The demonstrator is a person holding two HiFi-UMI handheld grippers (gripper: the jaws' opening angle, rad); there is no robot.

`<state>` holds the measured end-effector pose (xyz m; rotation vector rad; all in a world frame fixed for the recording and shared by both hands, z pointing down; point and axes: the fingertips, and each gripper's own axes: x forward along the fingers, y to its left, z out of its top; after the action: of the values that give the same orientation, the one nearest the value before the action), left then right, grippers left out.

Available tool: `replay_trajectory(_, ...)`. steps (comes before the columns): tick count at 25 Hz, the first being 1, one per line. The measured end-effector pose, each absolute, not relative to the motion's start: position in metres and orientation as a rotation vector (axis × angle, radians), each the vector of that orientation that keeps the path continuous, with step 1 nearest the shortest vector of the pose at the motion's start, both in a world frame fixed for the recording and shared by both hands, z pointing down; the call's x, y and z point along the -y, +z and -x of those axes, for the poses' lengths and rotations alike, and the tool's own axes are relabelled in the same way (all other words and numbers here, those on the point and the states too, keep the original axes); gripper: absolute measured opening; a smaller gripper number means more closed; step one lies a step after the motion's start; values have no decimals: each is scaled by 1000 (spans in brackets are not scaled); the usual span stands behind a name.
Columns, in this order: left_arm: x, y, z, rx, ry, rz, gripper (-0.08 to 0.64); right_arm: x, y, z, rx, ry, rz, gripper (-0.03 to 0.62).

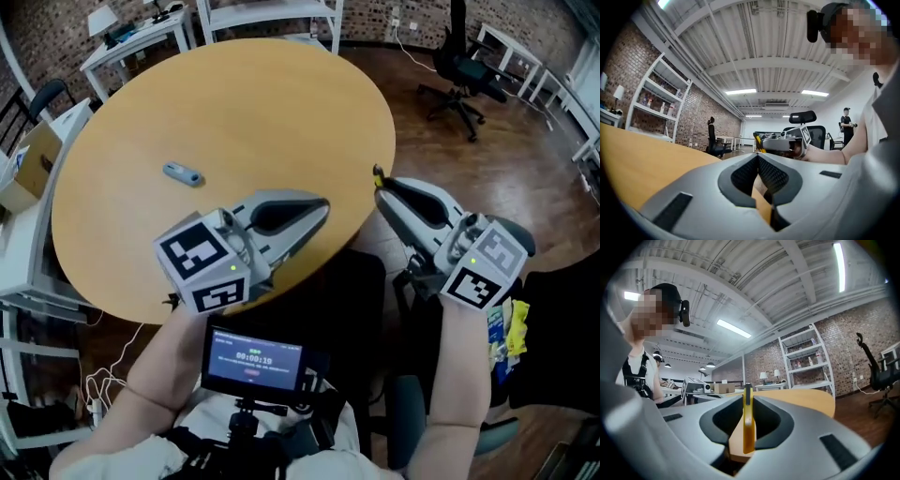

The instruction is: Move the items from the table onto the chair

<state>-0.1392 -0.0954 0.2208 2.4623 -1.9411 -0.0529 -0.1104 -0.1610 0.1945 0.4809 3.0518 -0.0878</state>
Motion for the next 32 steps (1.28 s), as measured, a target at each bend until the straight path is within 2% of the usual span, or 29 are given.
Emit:
replay_trajectory(22, 207, 247, -35, 1289, -57, -2787, 8, 247, 255, -74, -3068, -140, 256, 75)
replay_trajectory(32, 247, 329, -122, 1071, 26, -2806, 8, 288, 345, -165, -3088, -303, 624, 75)
